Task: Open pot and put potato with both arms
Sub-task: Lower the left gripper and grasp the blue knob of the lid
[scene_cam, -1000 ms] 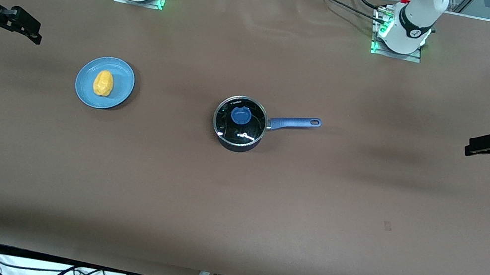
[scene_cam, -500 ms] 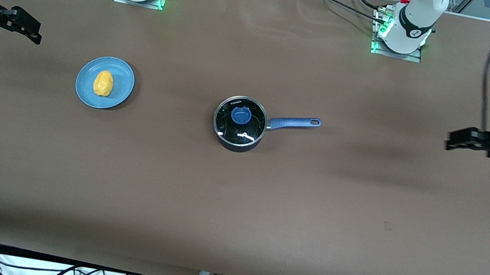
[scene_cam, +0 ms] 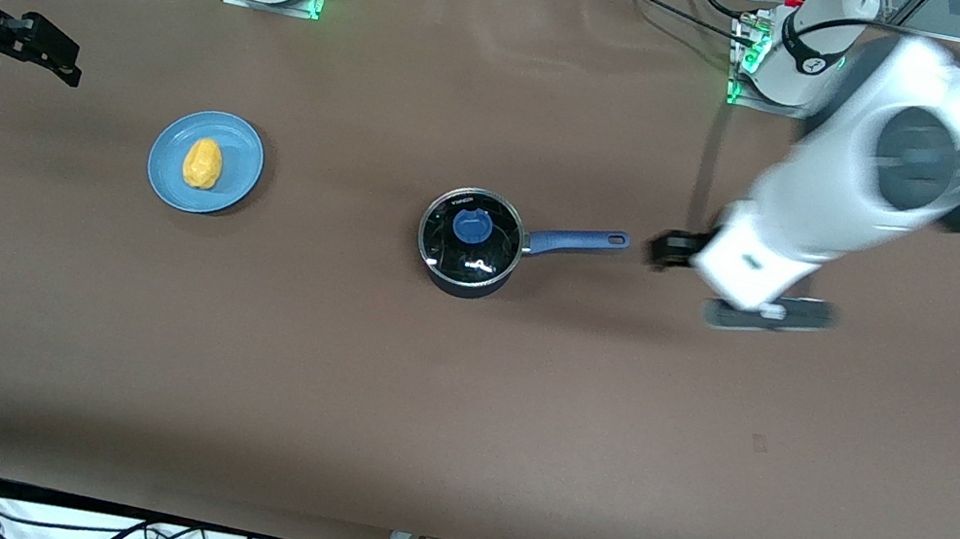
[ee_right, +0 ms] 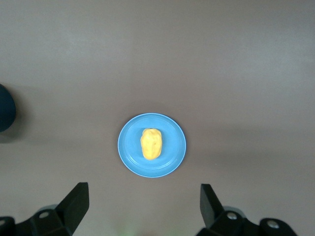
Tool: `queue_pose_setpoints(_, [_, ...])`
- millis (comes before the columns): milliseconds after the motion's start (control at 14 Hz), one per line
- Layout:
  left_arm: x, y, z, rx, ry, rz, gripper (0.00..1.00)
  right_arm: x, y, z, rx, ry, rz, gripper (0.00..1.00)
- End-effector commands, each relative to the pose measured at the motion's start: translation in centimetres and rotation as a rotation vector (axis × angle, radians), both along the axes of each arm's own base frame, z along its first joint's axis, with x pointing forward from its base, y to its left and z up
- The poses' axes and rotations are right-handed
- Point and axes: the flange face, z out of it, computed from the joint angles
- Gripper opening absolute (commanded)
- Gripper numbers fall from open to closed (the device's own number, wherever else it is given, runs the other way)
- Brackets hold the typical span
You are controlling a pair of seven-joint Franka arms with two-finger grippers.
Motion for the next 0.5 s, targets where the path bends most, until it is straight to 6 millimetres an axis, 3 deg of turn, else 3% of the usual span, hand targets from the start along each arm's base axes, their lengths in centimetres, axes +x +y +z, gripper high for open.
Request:
queue_pose_setpoints(0, [-1.3,-8.3,-4.6,-0.026,-0.018,0.087,1.00,-0.3,-0.1,0.3,0.016,0.007,-0.012,1.00])
queue_pose_setpoints(214, [-4.2,-15.5,-10.4,0.036,-0.077,0.087,1.00,-0.4,-0.1,0.2,0.016,0.010,-0.012,1.00])
queue_pose_setpoints(286, [-6.1,-18.4,-13.4,0.062,-0.089,0.067,1.00,-0.4,-0.1,0.2,0.016,0.010,-0.012,1.00])
queue_pose_setpoints(429, [-7.1,-20.2,-15.7,0.065,-0.095,0.069,1.00,-0.6,-0.1,0.1,0.016,0.021,-0.012,1.00])
